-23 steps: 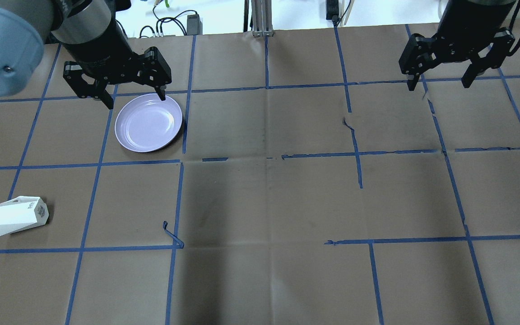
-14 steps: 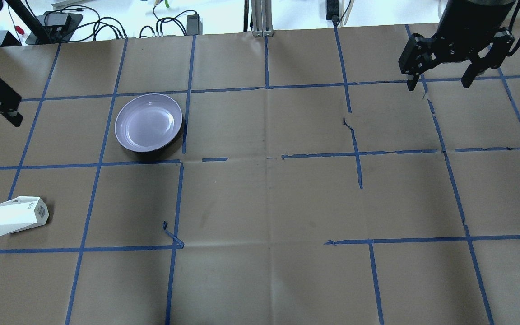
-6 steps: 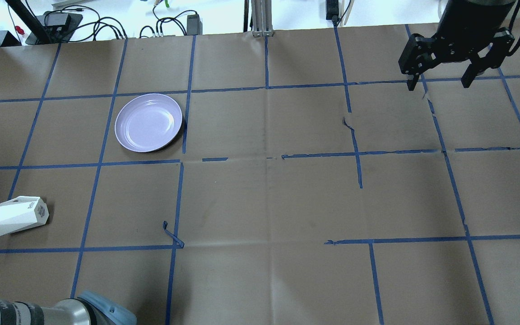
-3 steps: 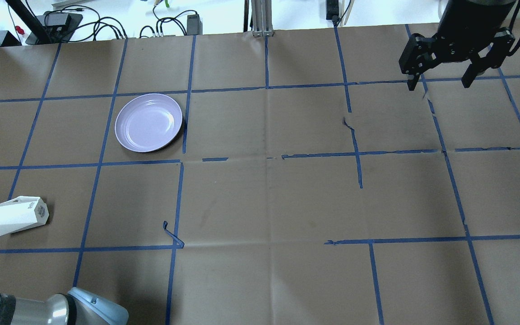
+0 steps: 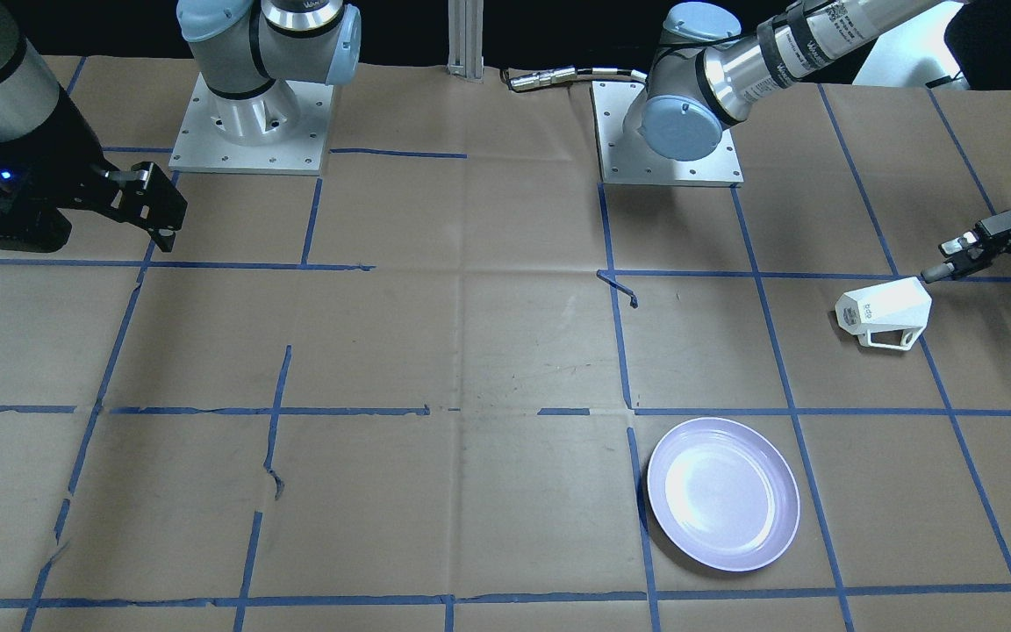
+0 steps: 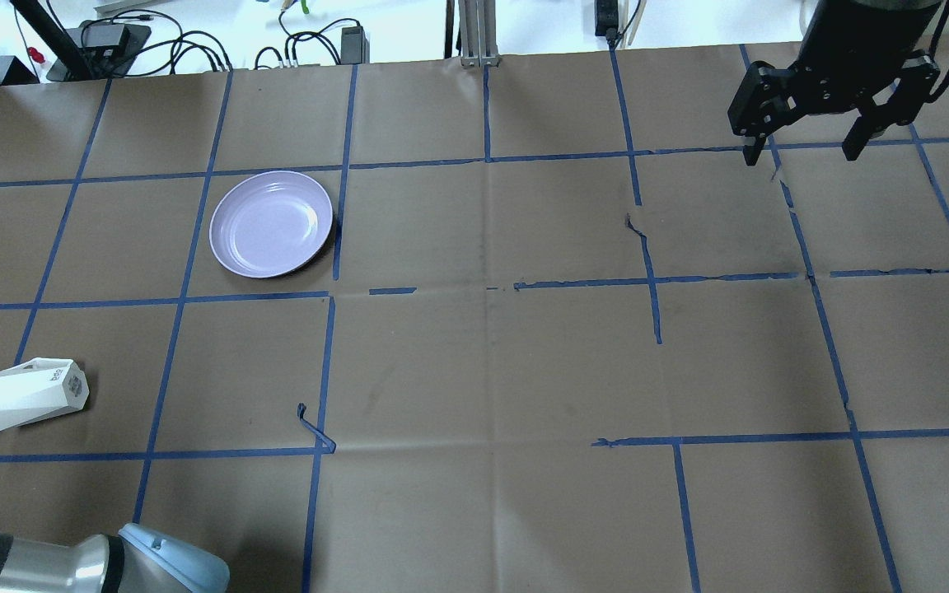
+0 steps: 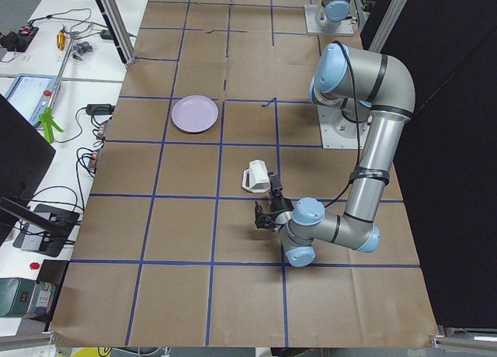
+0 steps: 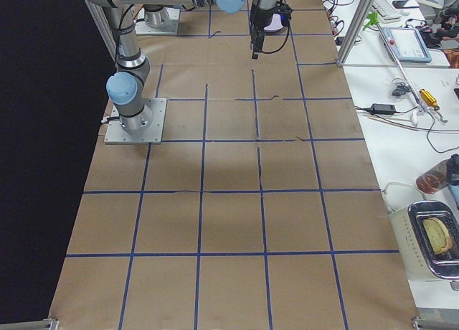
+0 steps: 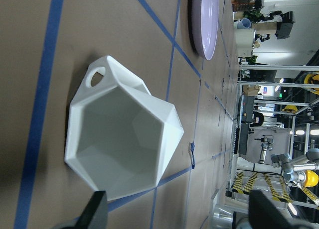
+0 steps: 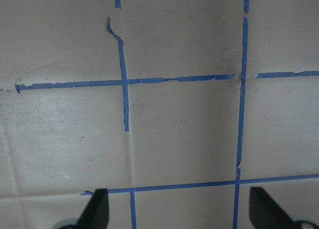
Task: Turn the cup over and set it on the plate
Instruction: 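Lower the left gripper and grasp the white mug lying on its side, then lift the mug with the left gripper and rotate it upright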
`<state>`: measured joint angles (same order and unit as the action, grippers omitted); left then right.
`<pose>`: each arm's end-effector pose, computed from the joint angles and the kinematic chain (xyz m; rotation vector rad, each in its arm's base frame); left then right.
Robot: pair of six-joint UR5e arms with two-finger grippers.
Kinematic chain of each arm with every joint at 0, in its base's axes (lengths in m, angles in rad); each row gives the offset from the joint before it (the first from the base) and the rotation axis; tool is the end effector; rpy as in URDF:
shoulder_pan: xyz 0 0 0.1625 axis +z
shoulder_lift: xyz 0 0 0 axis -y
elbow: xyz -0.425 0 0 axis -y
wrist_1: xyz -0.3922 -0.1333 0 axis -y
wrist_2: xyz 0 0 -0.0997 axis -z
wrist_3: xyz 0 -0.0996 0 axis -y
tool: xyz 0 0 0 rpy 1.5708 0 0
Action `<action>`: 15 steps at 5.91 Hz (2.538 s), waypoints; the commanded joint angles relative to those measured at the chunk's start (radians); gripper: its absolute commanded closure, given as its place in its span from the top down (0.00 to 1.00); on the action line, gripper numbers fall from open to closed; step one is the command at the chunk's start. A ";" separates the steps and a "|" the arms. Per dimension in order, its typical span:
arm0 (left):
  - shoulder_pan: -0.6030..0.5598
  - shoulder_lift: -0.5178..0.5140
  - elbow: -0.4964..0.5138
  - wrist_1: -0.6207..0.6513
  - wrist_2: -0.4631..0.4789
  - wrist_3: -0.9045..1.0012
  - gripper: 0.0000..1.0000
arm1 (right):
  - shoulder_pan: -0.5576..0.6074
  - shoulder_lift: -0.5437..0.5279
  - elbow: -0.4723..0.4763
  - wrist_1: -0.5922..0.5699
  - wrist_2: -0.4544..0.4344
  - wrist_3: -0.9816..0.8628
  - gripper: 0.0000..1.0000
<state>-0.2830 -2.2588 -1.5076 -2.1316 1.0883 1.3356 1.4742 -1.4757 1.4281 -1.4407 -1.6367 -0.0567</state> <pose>0.4719 -0.3242 0.1359 0.2675 -1.8932 0.1231 0.0757 -0.5331 0.4970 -0.0572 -3.0788 -0.1345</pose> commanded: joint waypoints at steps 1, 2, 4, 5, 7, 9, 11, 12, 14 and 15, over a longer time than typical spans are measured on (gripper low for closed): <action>-0.001 -0.033 0.006 -0.047 -0.019 0.022 0.99 | 0.000 0.000 0.000 -0.001 0.000 0.000 1.00; -0.008 -0.044 0.006 -0.071 -0.069 0.045 0.99 | 0.000 0.000 0.000 -0.001 0.000 0.000 1.00; -0.010 -0.050 0.006 -0.076 -0.086 0.045 0.84 | 0.000 0.000 0.000 0.000 0.000 0.000 1.00; -0.009 -0.050 0.006 -0.099 -0.081 0.046 0.45 | 0.000 0.000 0.000 -0.001 0.000 0.000 1.00; -0.007 -0.050 0.007 -0.100 -0.084 0.082 0.00 | 0.000 0.000 0.000 0.000 0.000 0.000 1.00; -0.007 -0.048 0.007 -0.114 -0.087 0.082 0.00 | 0.000 0.000 0.000 0.000 0.000 0.000 1.00; -0.005 -0.027 0.010 -0.175 -0.091 0.079 0.00 | 0.000 0.000 0.000 -0.001 0.000 0.000 1.00; -0.018 0.049 0.033 -0.279 -0.123 0.053 0.00 | 0.000 0.000 0.000 0.000 0.000 0.000 1.00; -0.066 0.219 0.125 -0.387 -0.162 -0.105 0.00 | 0.000 0.000 0.000 -0.001 0.000 0.000 1.00; -0.106 0.296 0.133 -0.395 -0.197 -0.193 0.00 | 0.000 0.000 0.000 0.000 0.000 0.000 1.00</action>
<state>-0.3545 -2.0357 -1.3909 -2.5094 0.9214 1.2210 1.4741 -1.4756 1.4281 -1.4411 -1.6368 -0.0568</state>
